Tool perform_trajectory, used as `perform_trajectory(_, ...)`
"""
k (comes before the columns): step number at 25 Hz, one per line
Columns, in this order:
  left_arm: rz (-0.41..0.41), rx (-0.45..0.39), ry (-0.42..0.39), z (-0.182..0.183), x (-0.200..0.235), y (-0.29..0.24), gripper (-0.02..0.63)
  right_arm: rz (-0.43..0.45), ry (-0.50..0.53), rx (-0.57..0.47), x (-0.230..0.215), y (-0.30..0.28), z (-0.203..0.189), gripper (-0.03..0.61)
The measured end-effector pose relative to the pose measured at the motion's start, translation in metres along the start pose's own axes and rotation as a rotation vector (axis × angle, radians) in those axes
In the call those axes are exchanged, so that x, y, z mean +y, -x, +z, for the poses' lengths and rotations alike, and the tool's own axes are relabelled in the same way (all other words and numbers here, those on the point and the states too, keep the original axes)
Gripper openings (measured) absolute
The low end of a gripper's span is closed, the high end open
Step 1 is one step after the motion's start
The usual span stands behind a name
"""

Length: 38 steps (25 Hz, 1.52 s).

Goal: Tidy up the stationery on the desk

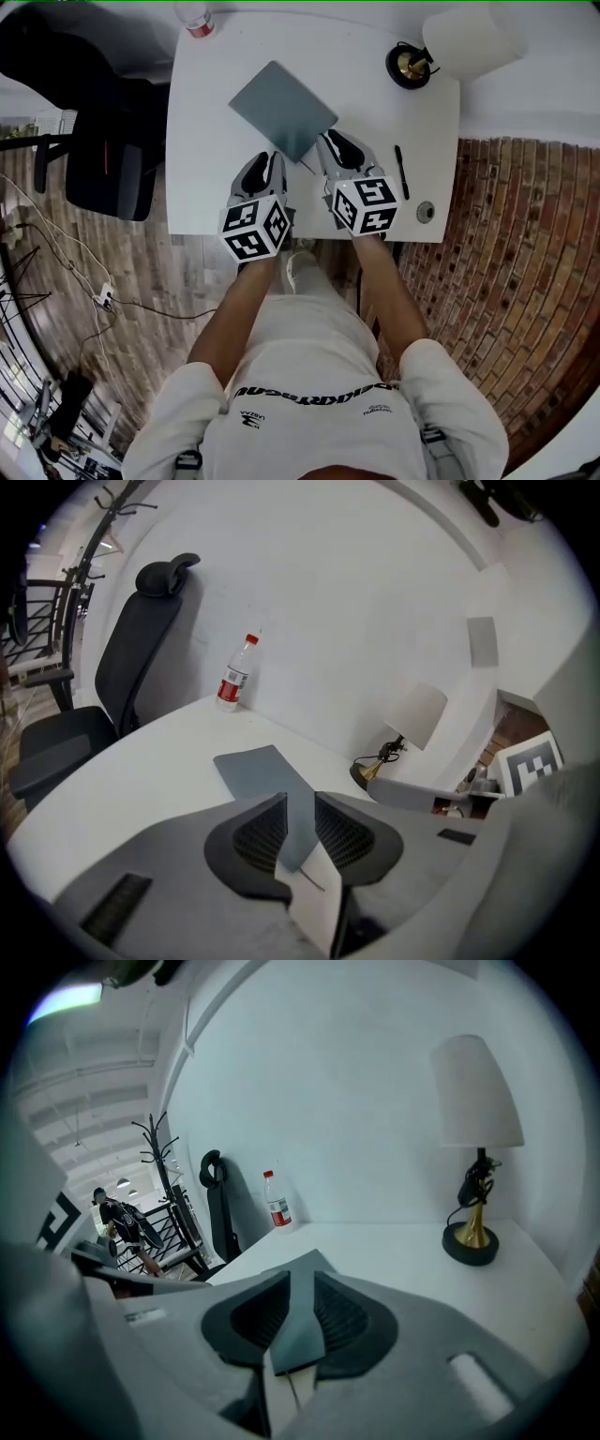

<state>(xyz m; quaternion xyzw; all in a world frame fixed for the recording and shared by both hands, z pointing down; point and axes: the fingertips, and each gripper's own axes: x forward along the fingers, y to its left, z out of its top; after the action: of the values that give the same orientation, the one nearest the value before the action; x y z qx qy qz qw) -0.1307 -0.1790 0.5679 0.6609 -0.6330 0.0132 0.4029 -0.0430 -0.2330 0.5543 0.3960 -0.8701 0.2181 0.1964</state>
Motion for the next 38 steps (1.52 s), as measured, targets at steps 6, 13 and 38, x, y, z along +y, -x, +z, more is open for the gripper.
perform_trajectory(6,0.041,0.04,0.129,-0.01,0.027,-0.028,0.11,0.016,0.049,0.073,-0.013,-0.045,-0.007,0.096)
perform_trajectory(13,0.089,0.075,0.263,-0.022,0.057,-0.057,0.109,0.036,0.104,0.157,-0.032,-0.087,-0.012,0.118)
perform_trajectory(38,0.164,0.136,0.39,-0.042,0.083,-0.106,0.109,0.12,0.161,0.361,-0.059,-0.159,-0.049,0.144)
